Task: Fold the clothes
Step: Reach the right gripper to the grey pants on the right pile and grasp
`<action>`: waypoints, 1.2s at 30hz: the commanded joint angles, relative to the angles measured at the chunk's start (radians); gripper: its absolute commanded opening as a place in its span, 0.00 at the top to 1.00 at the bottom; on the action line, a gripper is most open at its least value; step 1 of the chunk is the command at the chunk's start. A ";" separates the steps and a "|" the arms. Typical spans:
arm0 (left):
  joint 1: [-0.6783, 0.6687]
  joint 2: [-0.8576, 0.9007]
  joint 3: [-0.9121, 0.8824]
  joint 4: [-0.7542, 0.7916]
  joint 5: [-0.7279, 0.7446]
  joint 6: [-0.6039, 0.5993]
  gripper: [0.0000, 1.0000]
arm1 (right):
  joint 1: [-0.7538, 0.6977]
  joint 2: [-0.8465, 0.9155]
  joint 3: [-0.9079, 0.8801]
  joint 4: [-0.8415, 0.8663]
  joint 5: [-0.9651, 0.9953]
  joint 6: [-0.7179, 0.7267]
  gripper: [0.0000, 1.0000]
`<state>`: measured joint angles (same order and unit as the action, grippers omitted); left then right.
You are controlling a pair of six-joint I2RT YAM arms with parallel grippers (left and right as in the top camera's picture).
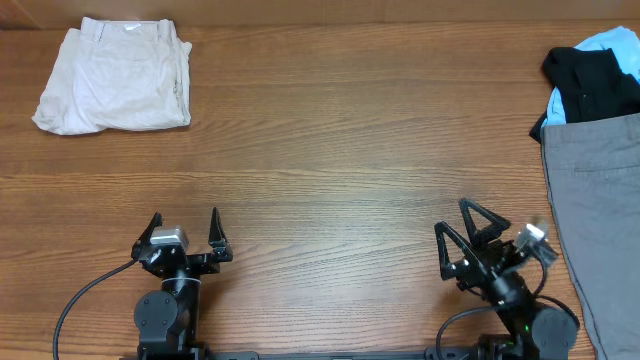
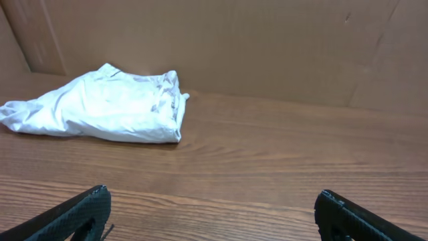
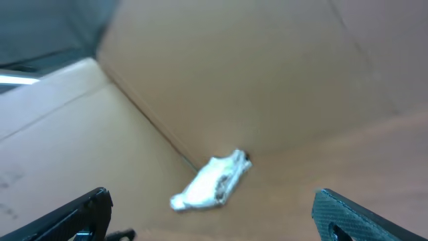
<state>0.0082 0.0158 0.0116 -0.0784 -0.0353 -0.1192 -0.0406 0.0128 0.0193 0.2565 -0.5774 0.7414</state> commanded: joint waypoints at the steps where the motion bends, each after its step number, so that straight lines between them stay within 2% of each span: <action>1: 0.004 -0.010 -0.007 0.005 -0.013 0.023 0.00 | -0.006 -0.006 0.063 0.026 0.076 0.034 0.00; 4: 0.004 -0.010 -0.007 0.005 -0.013 0.023 0.00 | -0.006 0.040 0.163 0.005 0.196 -0.073 0.00; 8: 0.004 -0.010 -0.007 0.005 -0.013 0.023 0.00 | -0.006 0.206 0.345 -0.132 0.277 -0.246 0.00; 10: 0.004 -0.010 -0.007 0.005 -0.013 0.023 0.00 | -0.006 0.373 0.463 -0.202 0.296 -0.318 0.00; 15: 0.004 -0.010 -0.007 0.005 -0.013 0.023 0.00 | -0.006 0.768 0.742 -0.422 0.486 -0.405 0.00; 19: 0.004 -0.010 -0.007 0.005 -0.013 0.023 0.00 | -0.006 1.096 1.038 -0.700 0.657 -0.462 0.00; 21: 0.004 -0.010 -0.007 0.005 -0.013 0.023 0.00 | -0.006 1.301 1.247 -0.903 0.773 -0.509 0.00; 24: 0.004 -0.010 -0.007 0.005 -0.013 0.023 0.00 | -0.006 1.475 1.420 -1.059 0.880 -0.550 0.00; 29: 0.004 -0.010 -0.007 0.005 -0.013 0.023 0.00 | -0.021 1.626 1.454 -1.046 1.200 -0.568 0.00; 36: 0.004 -0.010 -0.007 0.005 -0.013 0.023 0.00 | -0.098 1.820 1.454 -1.033 1.175 -0.620 0.00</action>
<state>0.0082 0.0151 0.0082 -0.0753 -0.0357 -0.1192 -0.1093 1.7657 1.4479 -0.7780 0.5495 0.1471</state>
